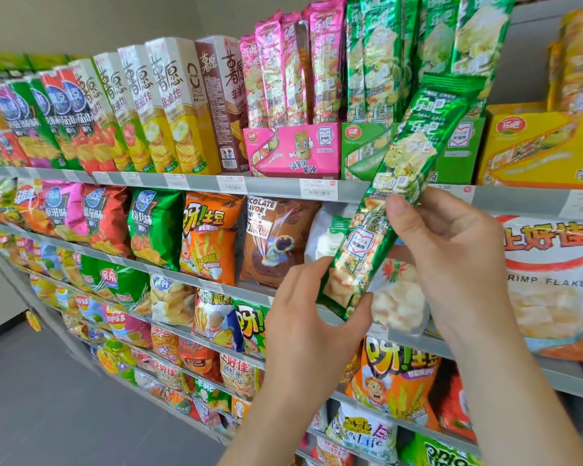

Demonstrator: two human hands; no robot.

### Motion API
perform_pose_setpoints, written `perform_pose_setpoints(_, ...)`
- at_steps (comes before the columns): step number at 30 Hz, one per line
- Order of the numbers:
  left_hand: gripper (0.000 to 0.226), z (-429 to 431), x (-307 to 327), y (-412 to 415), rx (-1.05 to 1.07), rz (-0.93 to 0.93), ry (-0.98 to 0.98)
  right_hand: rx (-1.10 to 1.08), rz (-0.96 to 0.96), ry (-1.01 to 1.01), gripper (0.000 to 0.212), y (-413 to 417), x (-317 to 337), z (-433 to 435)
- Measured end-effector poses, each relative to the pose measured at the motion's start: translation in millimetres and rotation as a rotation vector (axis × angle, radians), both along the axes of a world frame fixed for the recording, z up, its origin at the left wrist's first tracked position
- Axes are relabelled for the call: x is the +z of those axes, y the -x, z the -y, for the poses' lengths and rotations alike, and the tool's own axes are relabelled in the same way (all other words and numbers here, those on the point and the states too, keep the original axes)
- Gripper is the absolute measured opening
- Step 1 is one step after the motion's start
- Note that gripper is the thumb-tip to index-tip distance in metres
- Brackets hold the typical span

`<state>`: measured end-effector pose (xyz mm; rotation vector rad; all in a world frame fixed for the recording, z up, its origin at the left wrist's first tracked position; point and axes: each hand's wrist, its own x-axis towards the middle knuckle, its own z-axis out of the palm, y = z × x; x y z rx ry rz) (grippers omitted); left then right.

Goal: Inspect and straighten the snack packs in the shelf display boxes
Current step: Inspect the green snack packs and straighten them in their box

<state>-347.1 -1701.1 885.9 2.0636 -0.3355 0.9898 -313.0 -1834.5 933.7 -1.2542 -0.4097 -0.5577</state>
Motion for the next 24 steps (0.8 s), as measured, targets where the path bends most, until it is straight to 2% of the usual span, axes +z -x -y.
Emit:
perform_pose_setpoints(4, 0.048, -5, -2, 3, 0.017, 0.006, -0.067, -0.012, 0.002, -0.007, 0.017, 0, 1, 0)
perform_pose_setpoints(8, 0.04, -9, 0, 6, 0.04, 0.038, -0.14, -0.017, 0.0, -0.006, 0.018, 1, 3, -1)
perform_pose_setpoints(13, 0.036, -12, 4, 4, 0.091, 0.084, -0.155, -0.015, 0.024, -0.002, 0.013, 5, 2, -8)
perform_pose_setpoints(18, 0.038, -13, 4, 3, 0.094, 0.084, -0.134, 0.05, 0.002, 0.14, 0.038, 18, -14, -17)
perform_pose_setpoints(21, 0.043, -12, 4, 6, -0.004, 0.02, -0.047, 0.065, -0.005, 0.154, 0.042, 21, -21, -16)
perform_pose_setpoints(24, 0.048, -14, 3, 11, -0.329, -0.189, 0.302, 0.065, 0.0, 0.091, 0.04, 19, -18, -8)
